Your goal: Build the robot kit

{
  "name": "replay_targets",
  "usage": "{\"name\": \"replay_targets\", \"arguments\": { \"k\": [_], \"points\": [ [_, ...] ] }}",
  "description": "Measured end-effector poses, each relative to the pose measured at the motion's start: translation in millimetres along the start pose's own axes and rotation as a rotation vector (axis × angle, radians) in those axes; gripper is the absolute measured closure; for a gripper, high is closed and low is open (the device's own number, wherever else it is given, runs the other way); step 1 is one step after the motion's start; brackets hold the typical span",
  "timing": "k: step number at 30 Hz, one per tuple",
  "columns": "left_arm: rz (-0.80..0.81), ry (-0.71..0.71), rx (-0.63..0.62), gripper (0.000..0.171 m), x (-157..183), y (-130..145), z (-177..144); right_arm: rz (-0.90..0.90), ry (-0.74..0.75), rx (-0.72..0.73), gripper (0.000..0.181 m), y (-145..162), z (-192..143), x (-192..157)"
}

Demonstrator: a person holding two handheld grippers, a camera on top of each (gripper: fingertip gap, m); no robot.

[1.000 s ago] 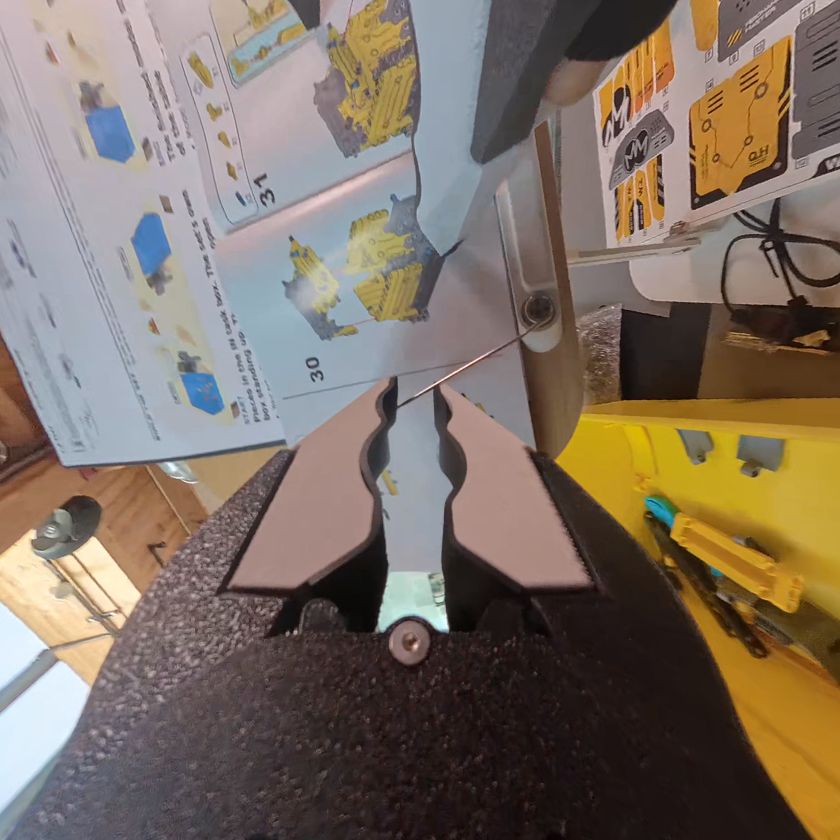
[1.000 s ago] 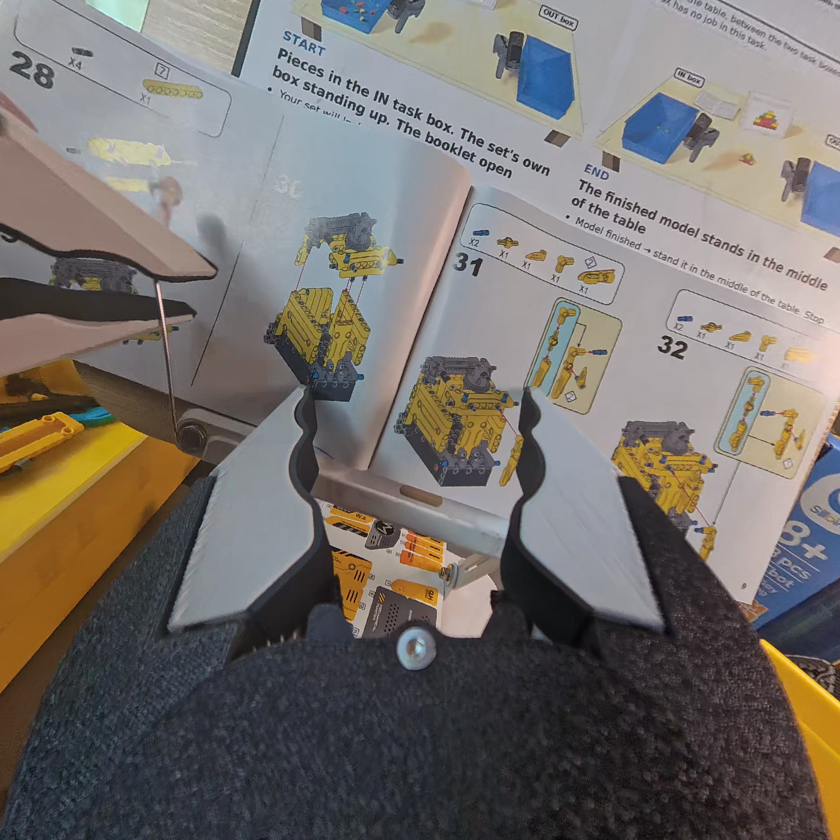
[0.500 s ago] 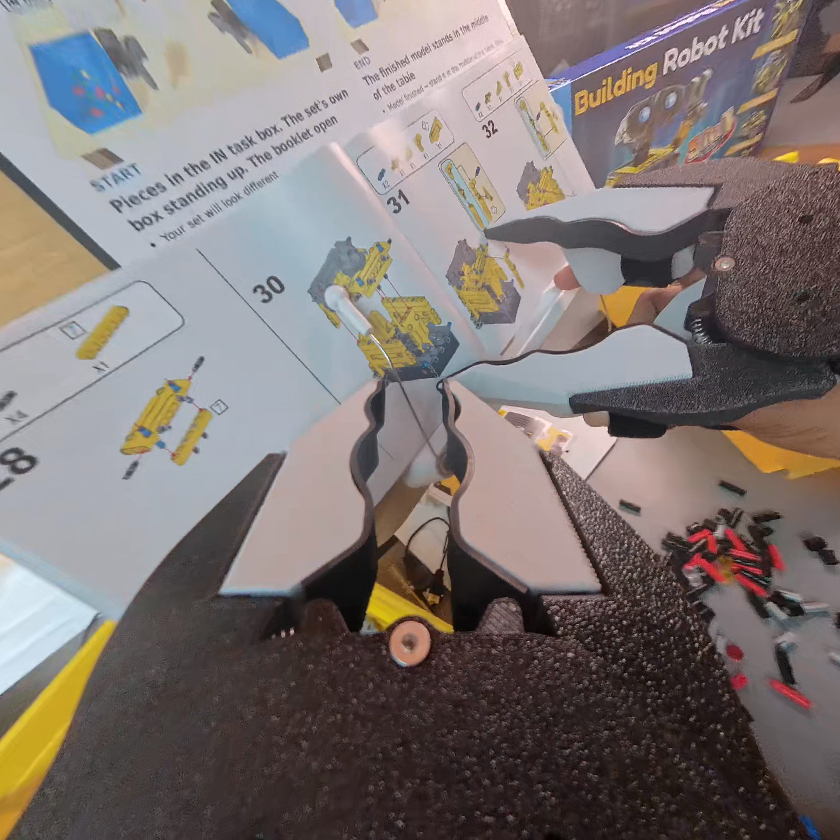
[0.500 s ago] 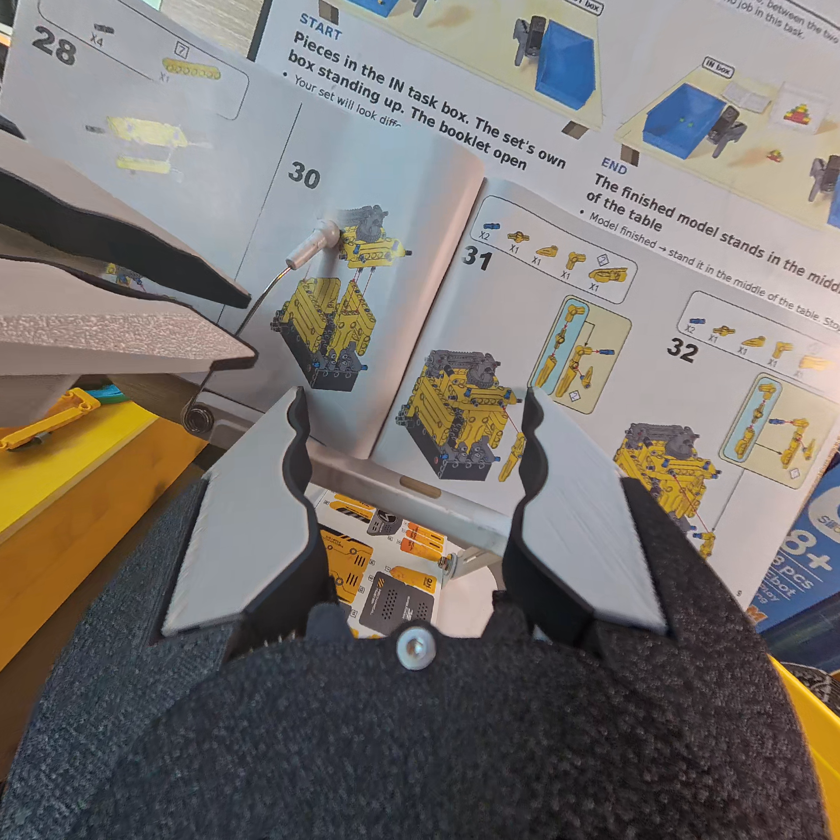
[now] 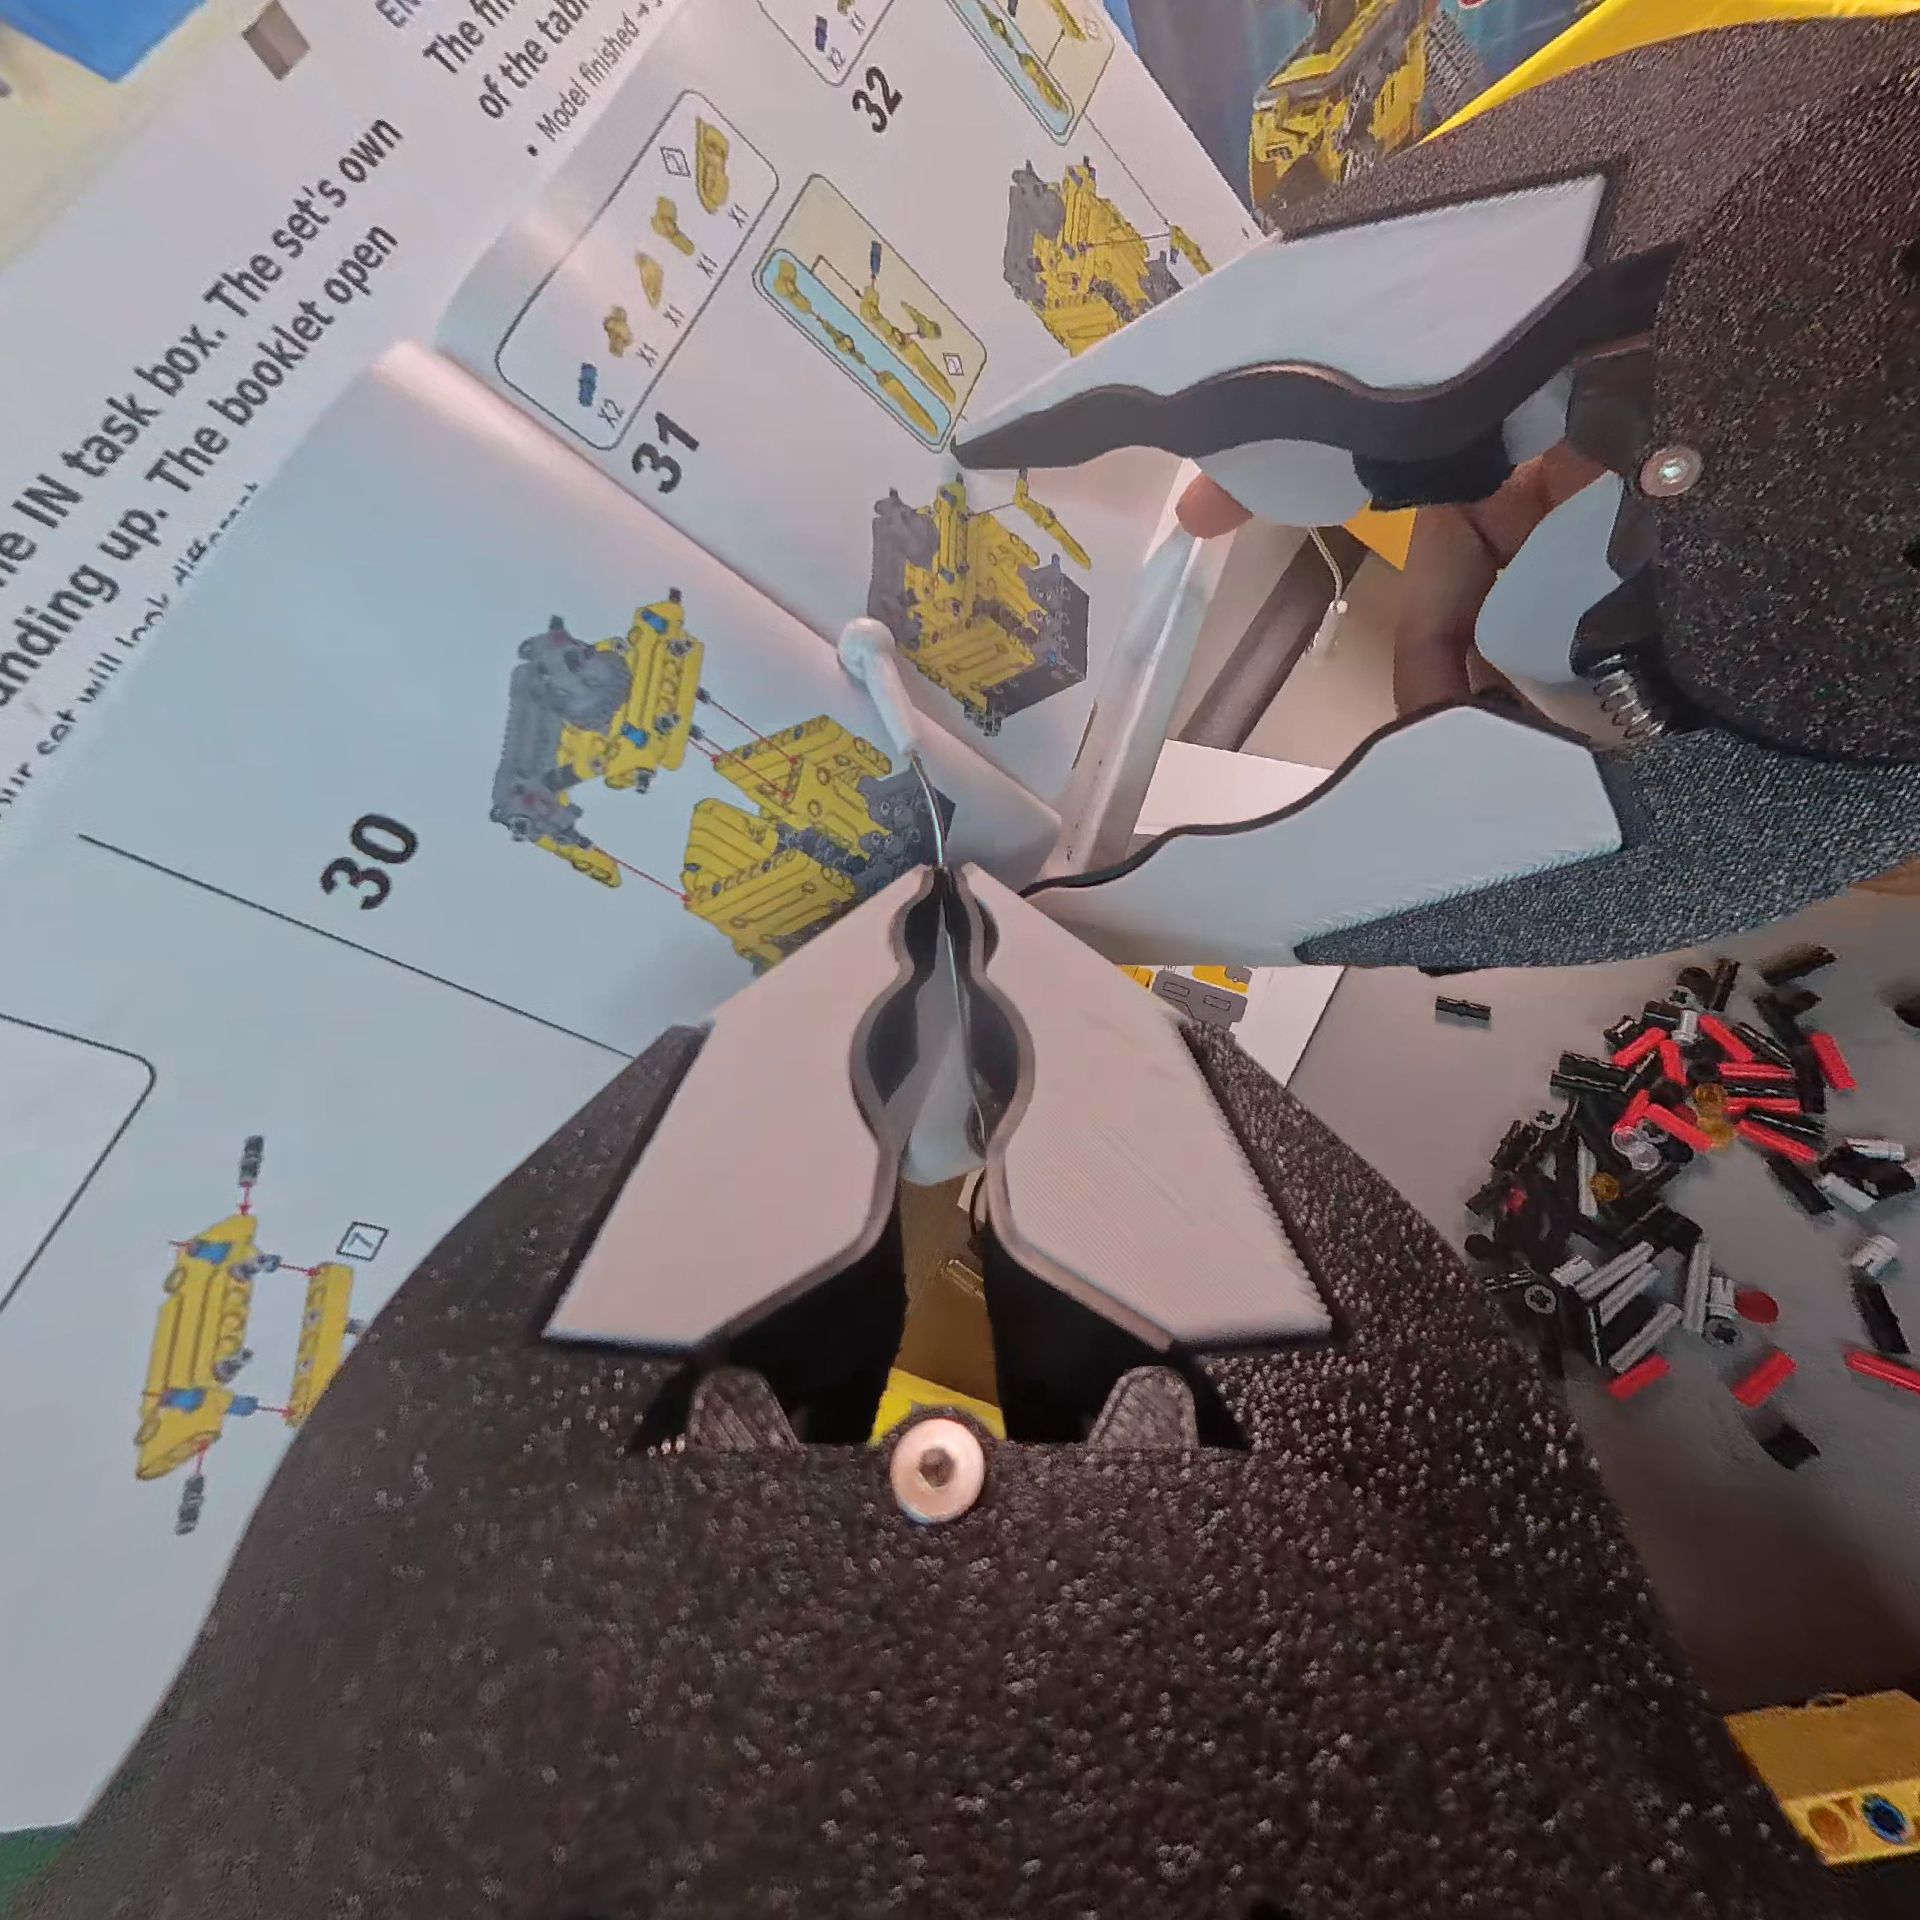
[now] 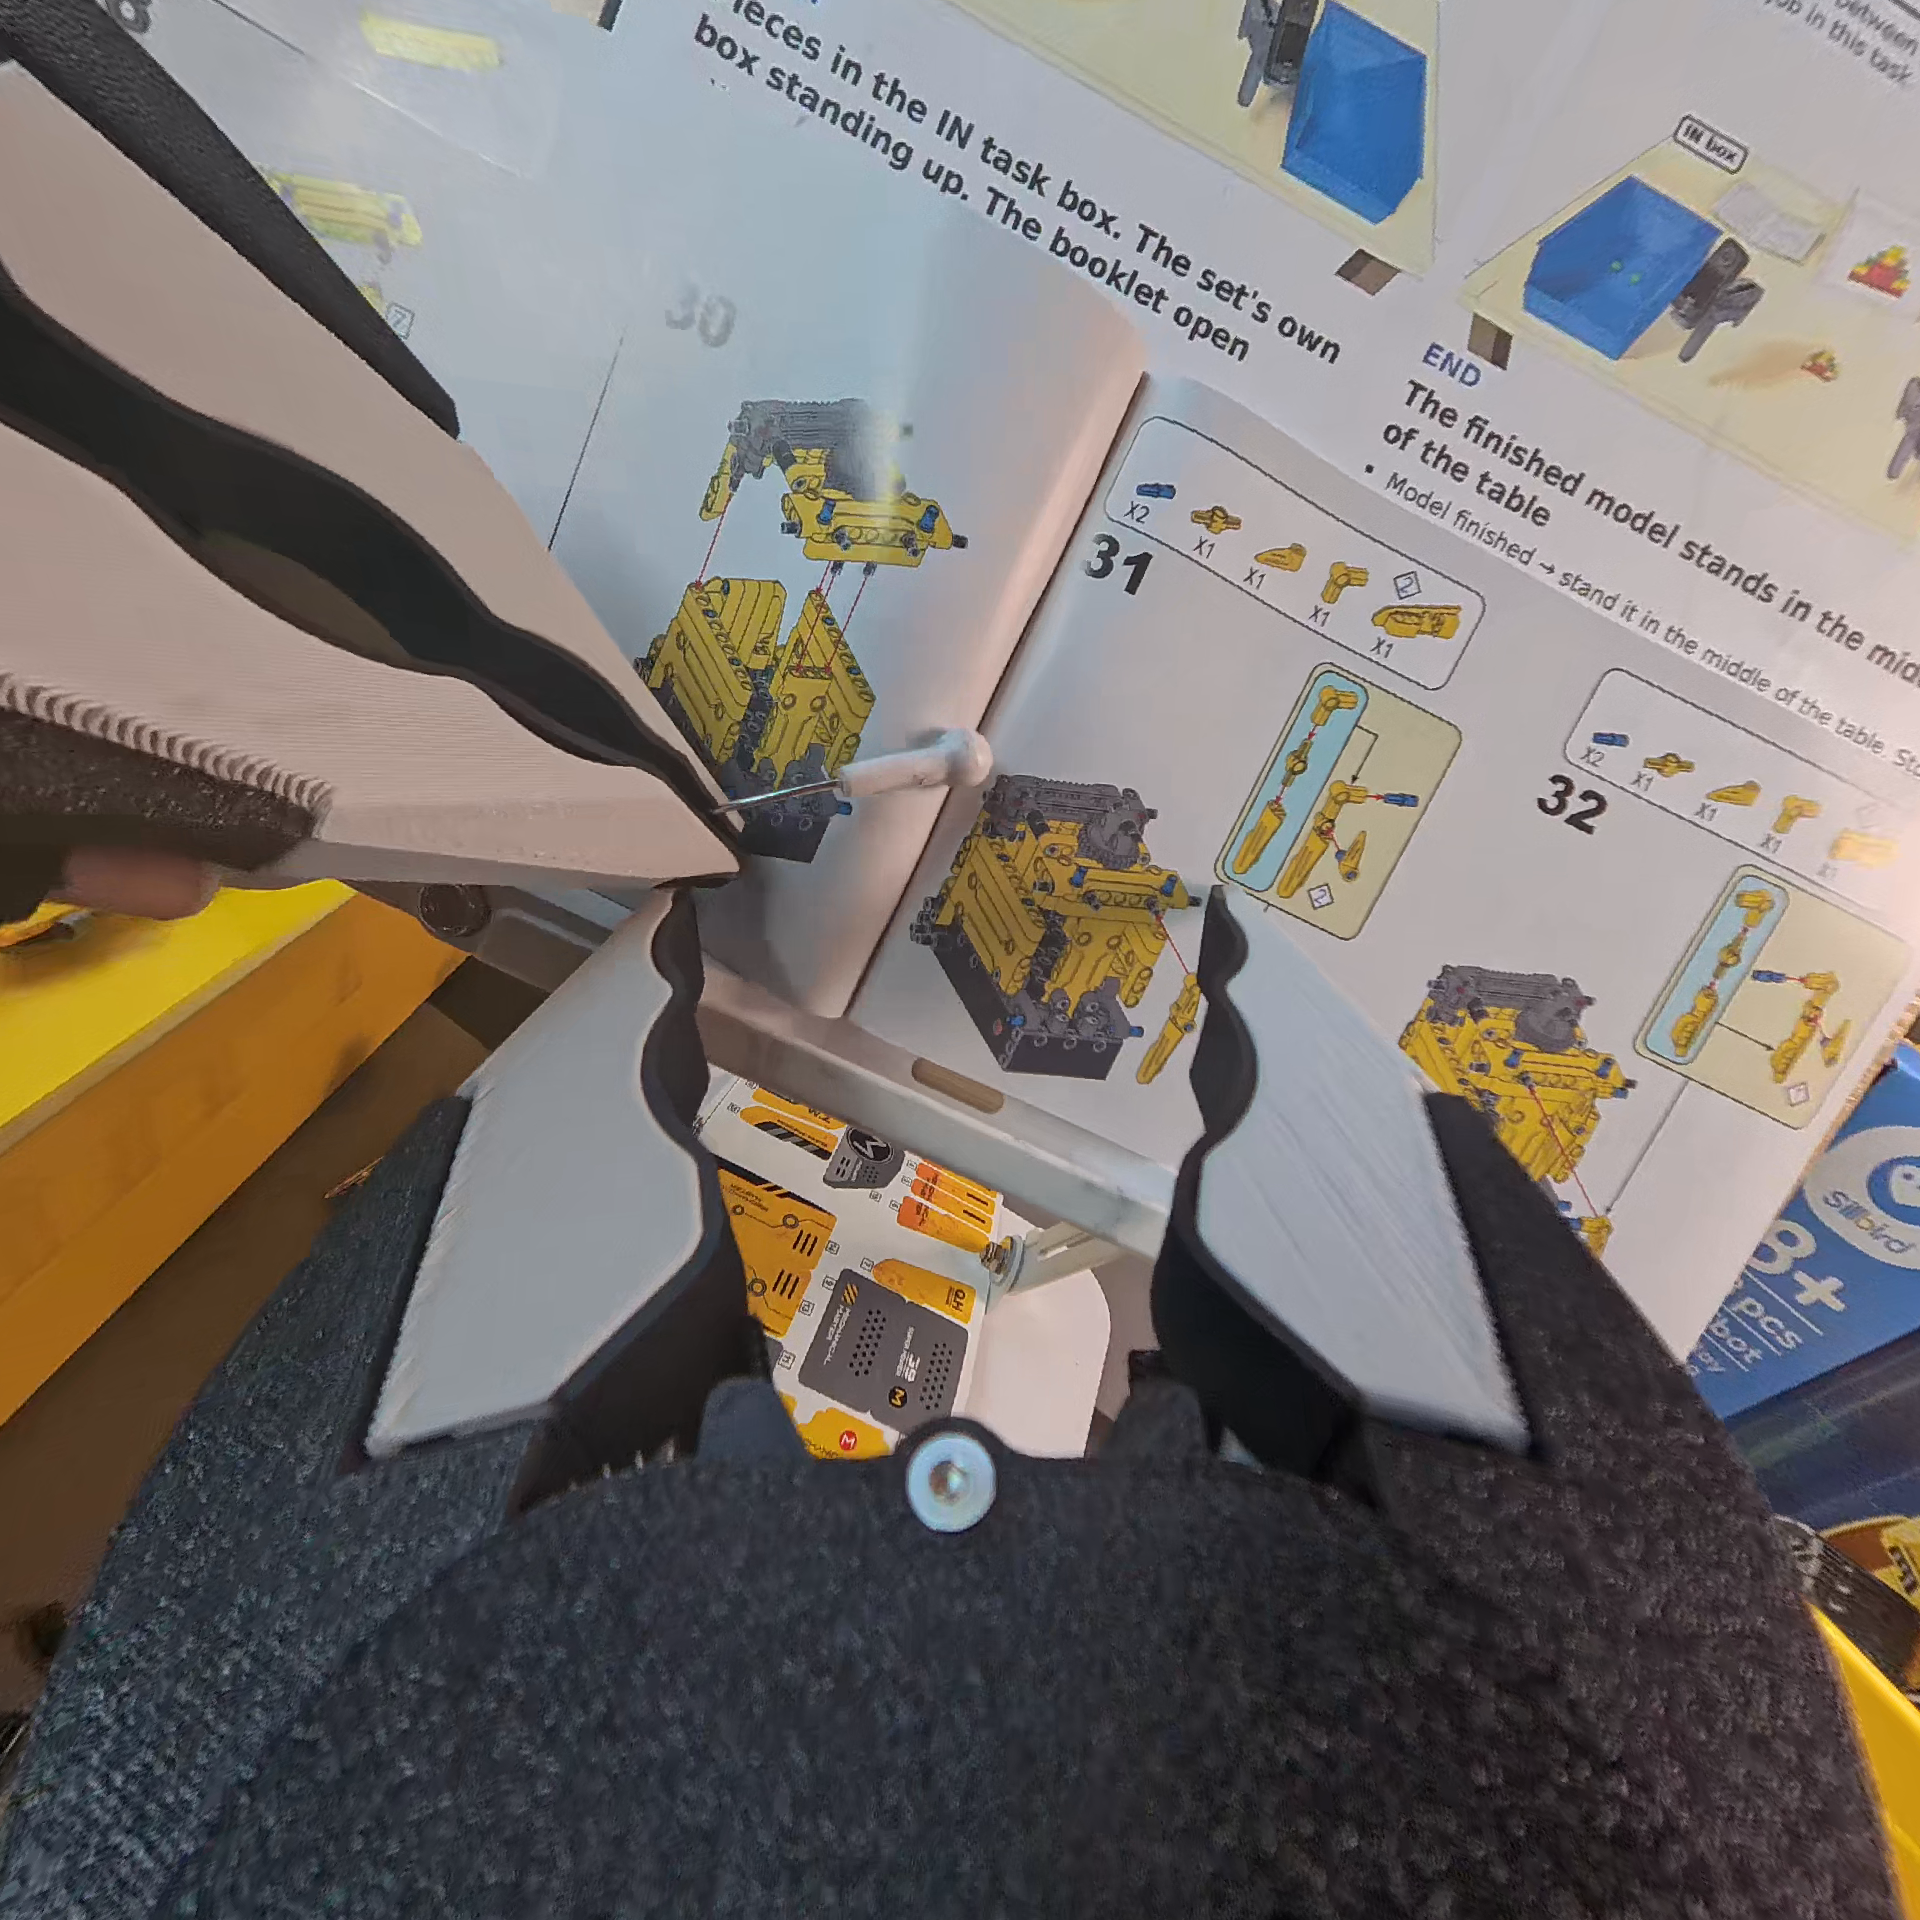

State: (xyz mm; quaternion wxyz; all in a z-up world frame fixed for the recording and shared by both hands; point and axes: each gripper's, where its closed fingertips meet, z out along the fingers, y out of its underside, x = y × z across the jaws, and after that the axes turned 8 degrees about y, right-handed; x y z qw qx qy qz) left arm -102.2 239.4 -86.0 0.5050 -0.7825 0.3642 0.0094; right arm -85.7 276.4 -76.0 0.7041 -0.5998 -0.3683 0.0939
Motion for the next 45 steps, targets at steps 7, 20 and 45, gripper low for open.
{"name": "replay_targets", "arguments": {
  "k": [7, 20, 45],
  "points": [
    [-0.096, -0.22, 0.099, 0.164, -22, 22, -44, 0.062, -0.01, -0.007, 0.083, 1, -15, 34],
    [-0.228, -0.343, 0.132, 0.171, -66, 55, -54, 0.191, 0.049, -0.087, 0.081, 20, -38, 96],
    [-0.292, -0.385, 0.592, 0.165, -25, 25, -162, 0.514, -0.308, -0.131, 0.154, 78, -225, -32]
  ]
}}
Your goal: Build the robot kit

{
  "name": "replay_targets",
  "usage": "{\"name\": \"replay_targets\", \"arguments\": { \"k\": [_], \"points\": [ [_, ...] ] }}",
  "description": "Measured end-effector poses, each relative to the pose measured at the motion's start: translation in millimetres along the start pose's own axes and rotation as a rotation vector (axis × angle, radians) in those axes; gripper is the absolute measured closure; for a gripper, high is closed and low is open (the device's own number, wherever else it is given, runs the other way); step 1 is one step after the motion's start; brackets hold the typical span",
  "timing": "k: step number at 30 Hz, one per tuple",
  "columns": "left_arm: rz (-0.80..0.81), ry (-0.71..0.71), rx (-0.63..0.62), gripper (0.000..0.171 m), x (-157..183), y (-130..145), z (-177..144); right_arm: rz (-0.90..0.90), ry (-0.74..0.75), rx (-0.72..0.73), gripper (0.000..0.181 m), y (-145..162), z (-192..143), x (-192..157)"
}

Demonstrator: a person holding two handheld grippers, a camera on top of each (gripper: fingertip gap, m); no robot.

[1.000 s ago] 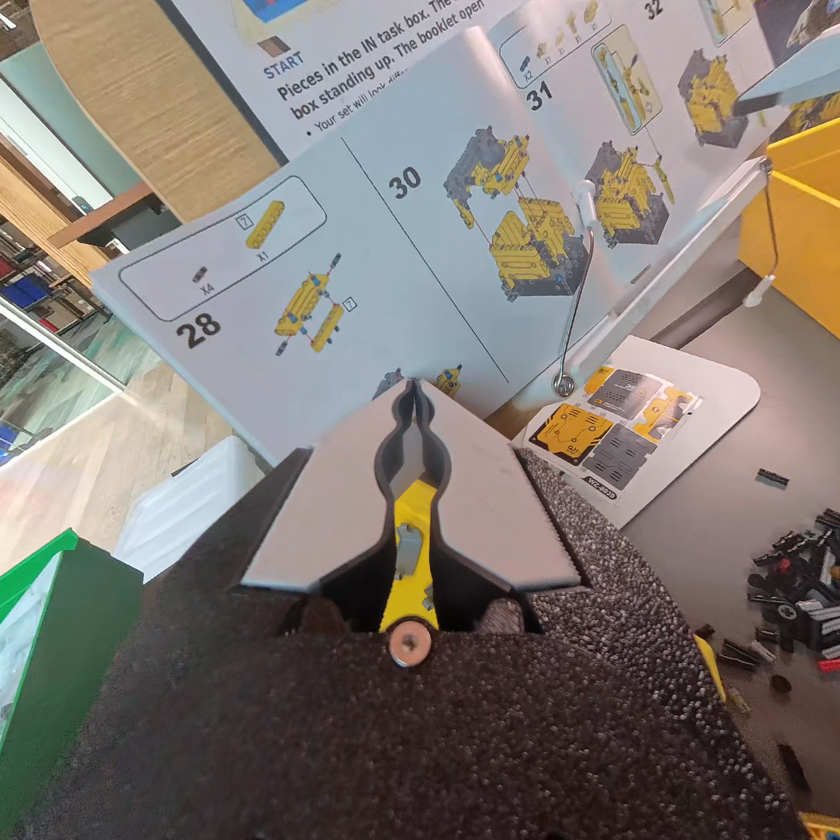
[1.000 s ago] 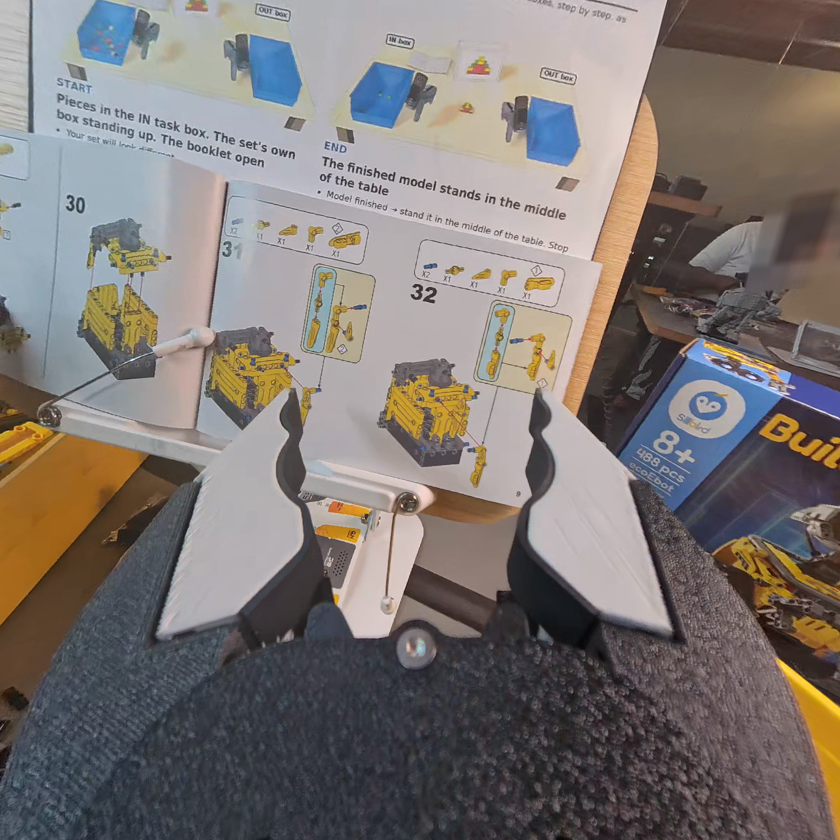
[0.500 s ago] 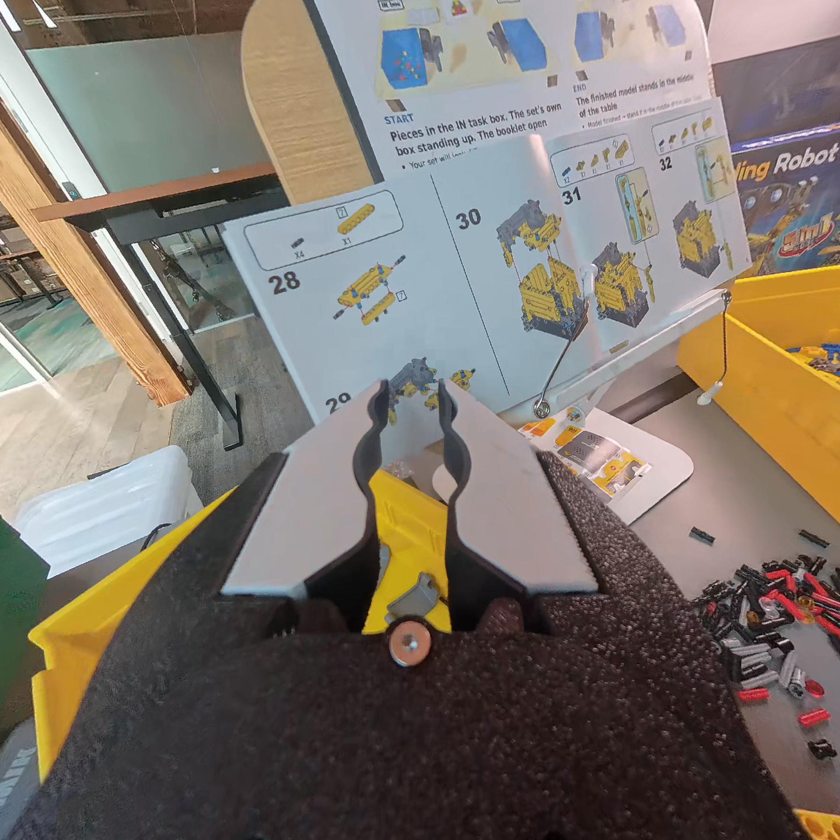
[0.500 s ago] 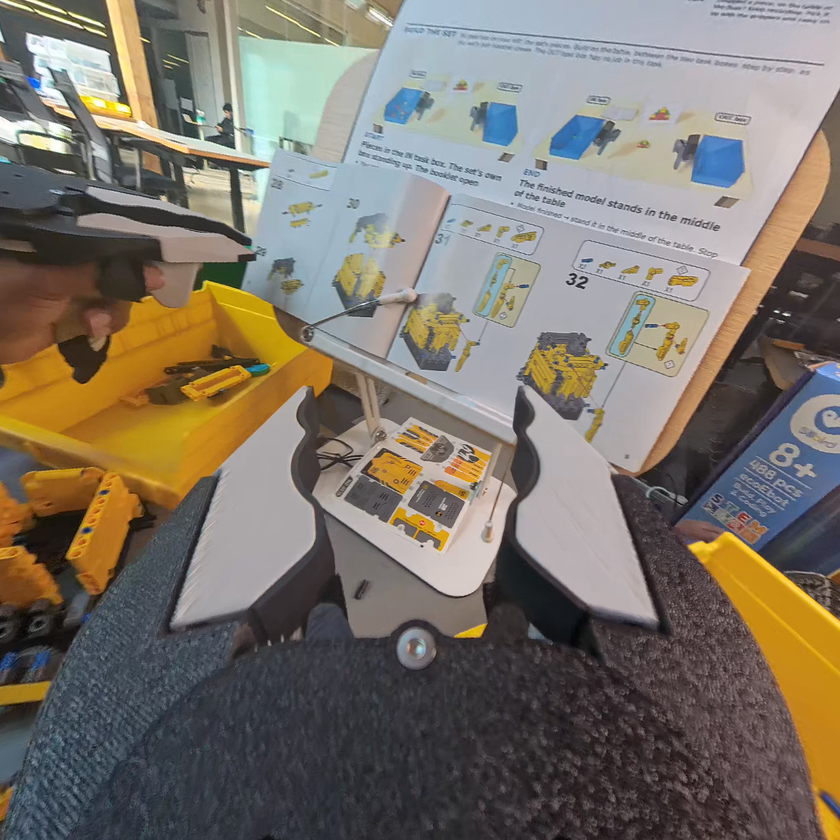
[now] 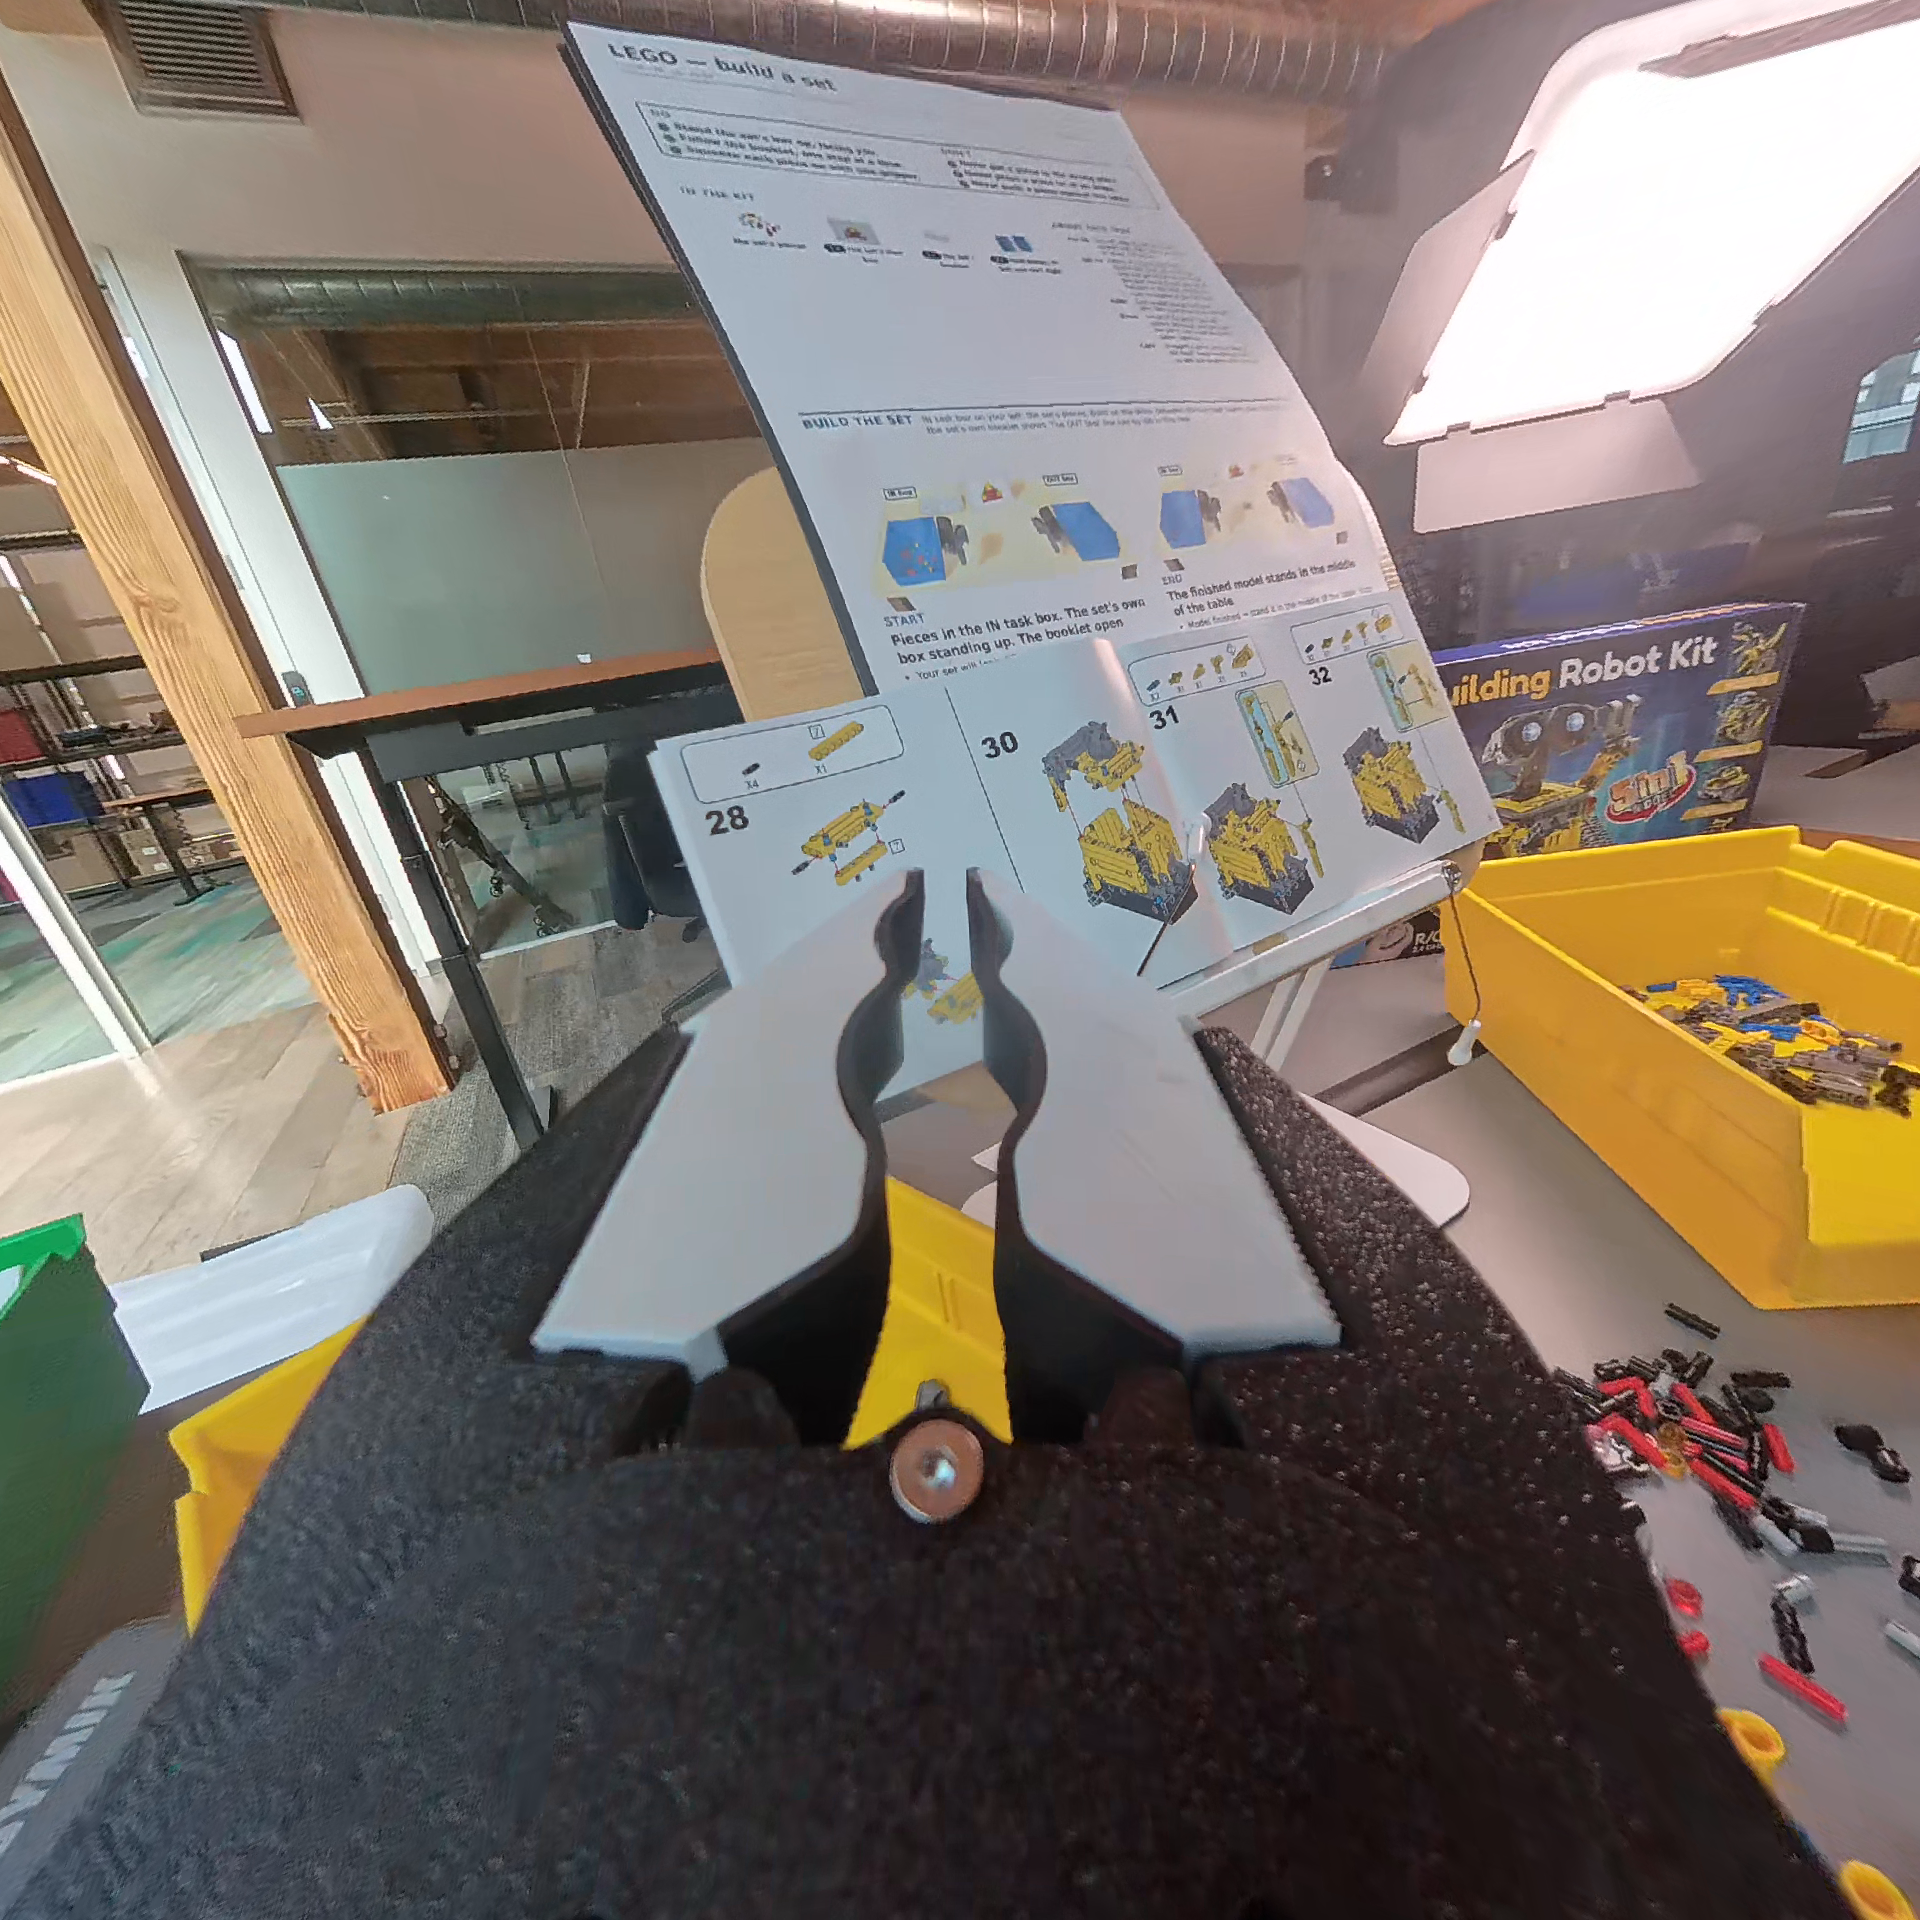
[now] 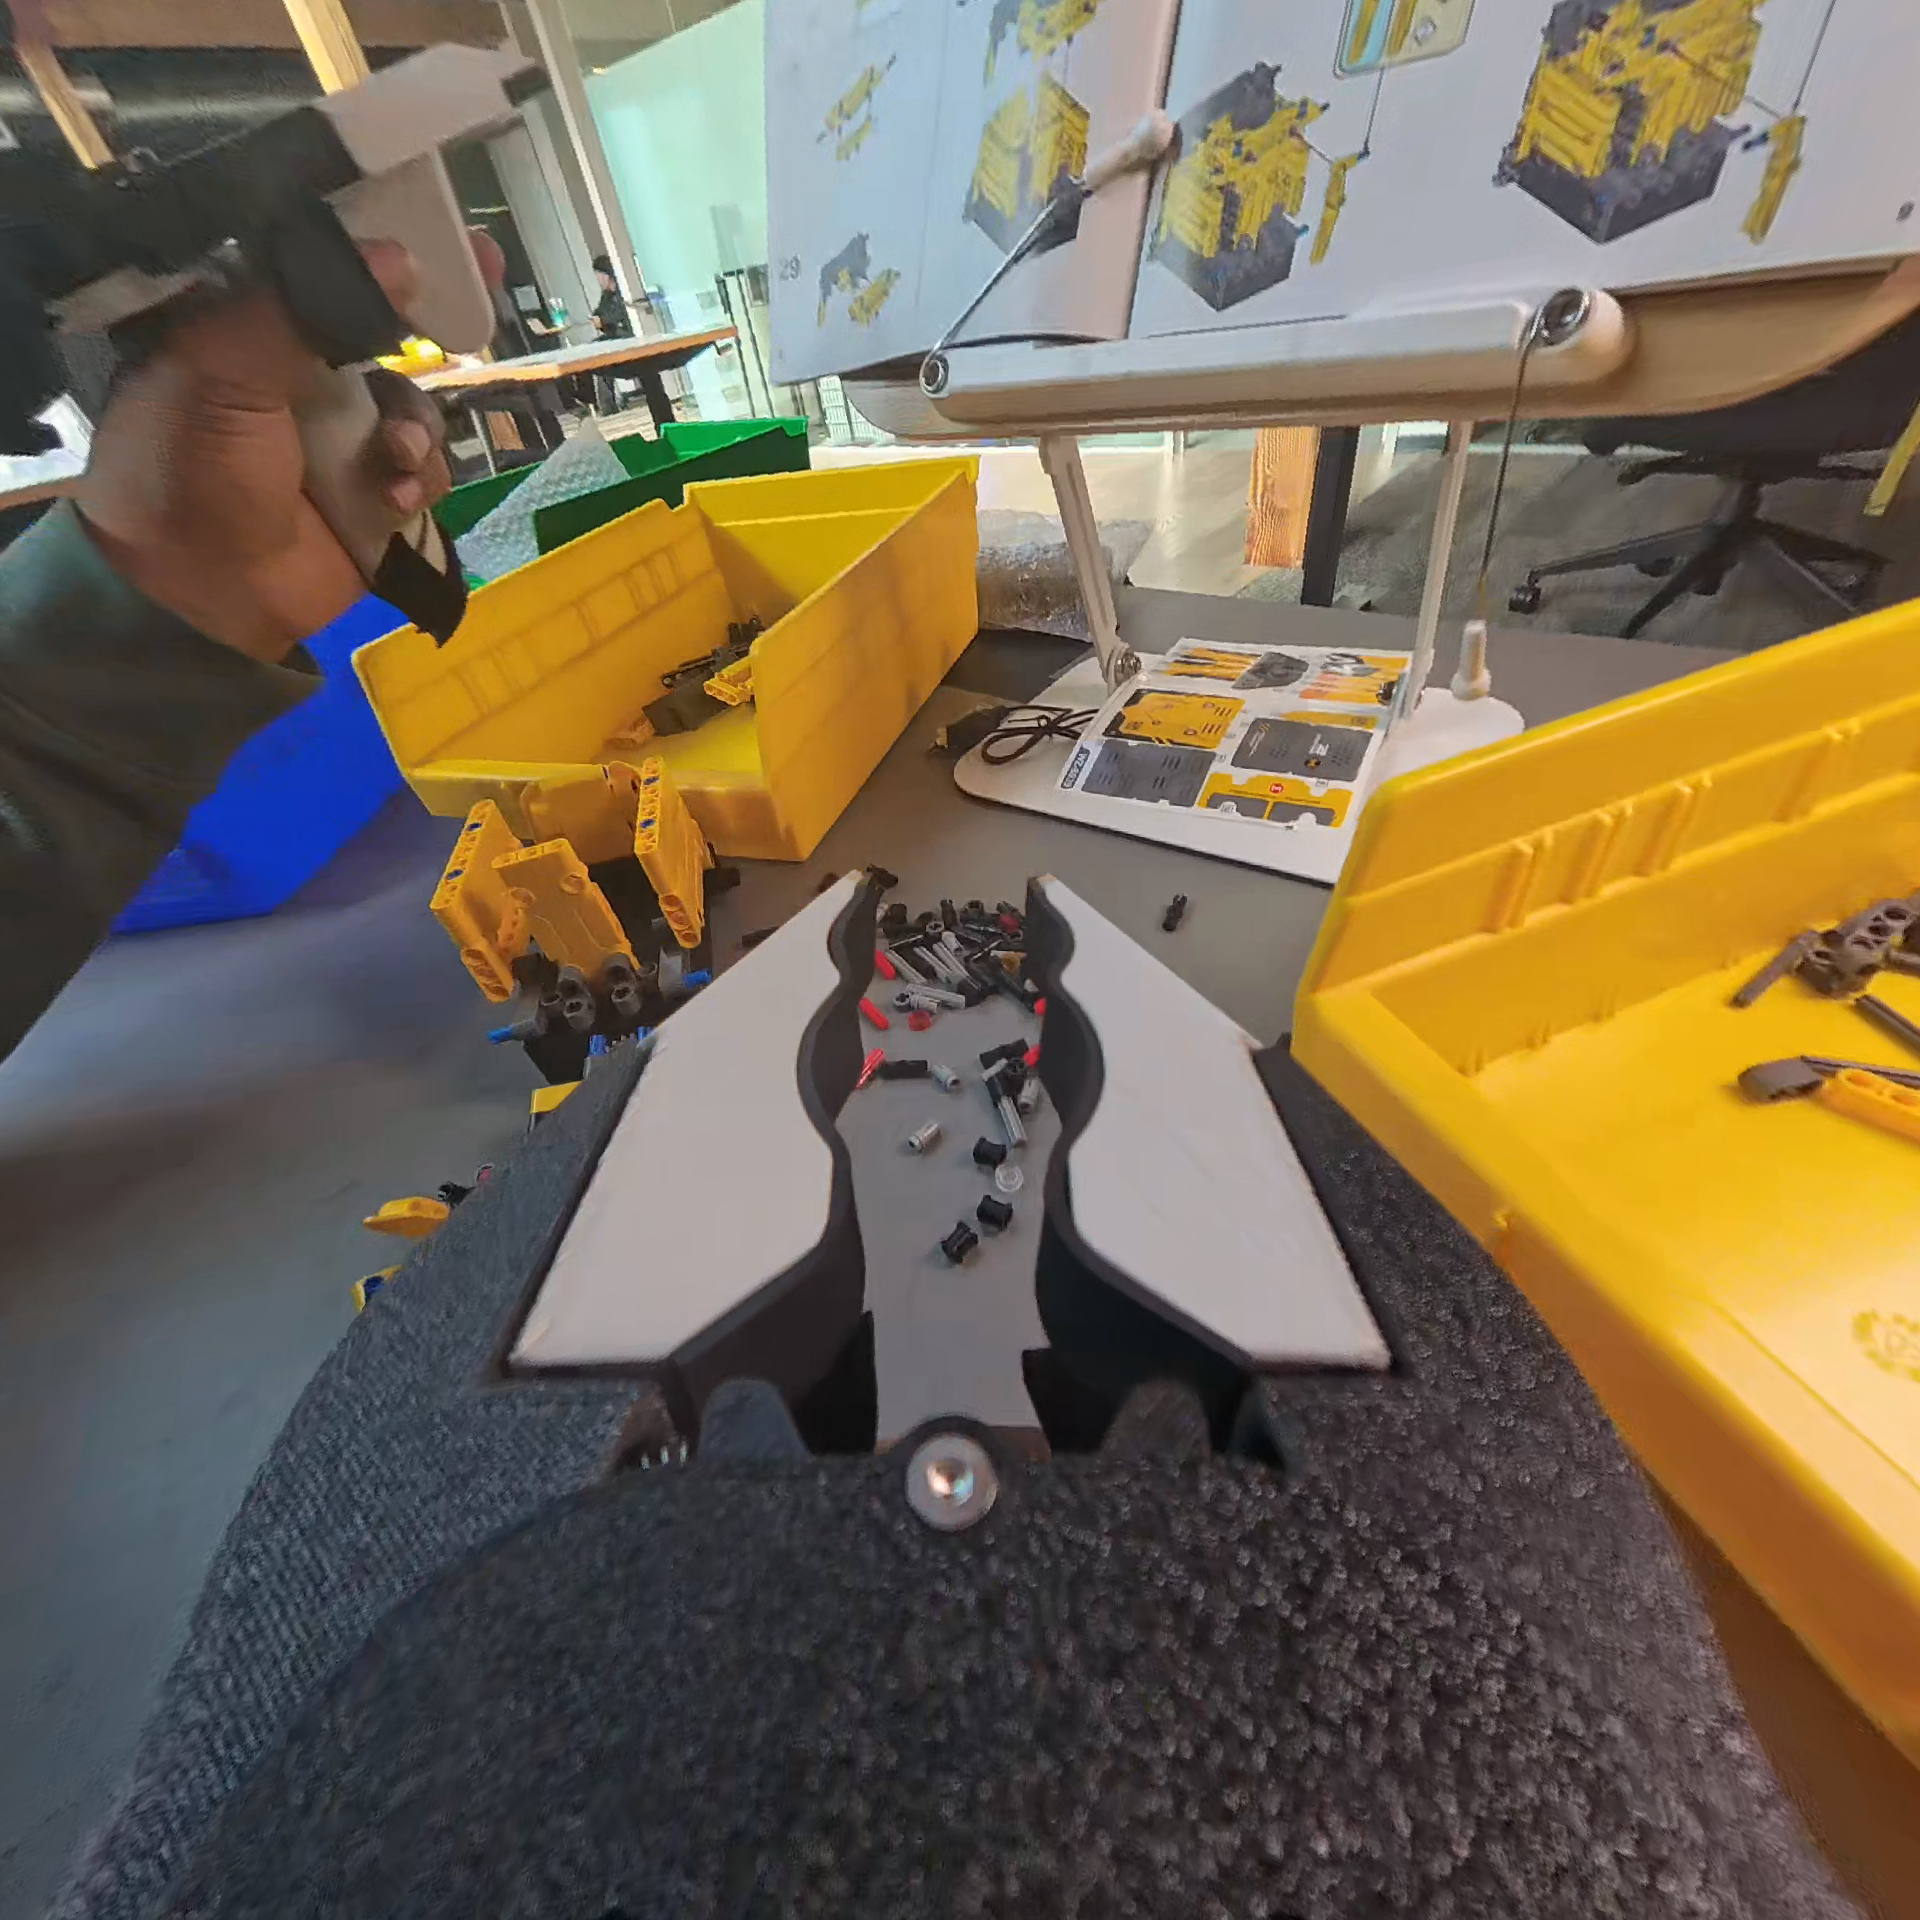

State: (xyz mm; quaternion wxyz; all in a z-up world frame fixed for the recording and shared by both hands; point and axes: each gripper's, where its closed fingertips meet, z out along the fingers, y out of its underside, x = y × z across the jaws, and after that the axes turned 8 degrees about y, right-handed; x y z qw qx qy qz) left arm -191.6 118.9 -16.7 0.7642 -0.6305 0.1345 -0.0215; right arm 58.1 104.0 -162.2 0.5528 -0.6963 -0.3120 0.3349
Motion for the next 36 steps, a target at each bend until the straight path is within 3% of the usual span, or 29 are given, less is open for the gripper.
{"name": "replay_targets", "arguments": {
  "k": [3, 8, 12, 14, 16, 27, 36],
  "points": [
    [-0.021, 0.017, 0.003, 0.166, 9, 1, -18, 0.008, -0.035, -0.021, 0.152, 4, 2, -4],
    [-0.024, 0.112, -0.08, 0.164, 45, 26, -52, -0.076, -0.131, -0.046, 0.141, 14, 1, -27],
    [-0.083, 0.141, -0.144, 0.163, 74, 56, -88, -0.136, -0.177, -0.018, 0.159, 13, -3, -37],
    [-0.139, 0.141, -0.162, 0.16, 86, 71, -102, -0.175, -0.194, -0.01, 0.177, 15, -5, -38],
    [-0.169, 0.126, -0.168, 0.158, 92, 82, -112, -0.201, -0.202, -0.016, 0.181, 19, -5, -37],
    [-0.208, 0.105, -0.155, 0.141, 85, 93, -117, -0.223, -0.164, -0.048, 0.145, 29, 2, -31],
    [-0.242, 0.111, -0.158, 0.14, 82, 95, -118, -0.175, -0.237, -0.064, 0.146, 34, 2, -41]
  ]
}}
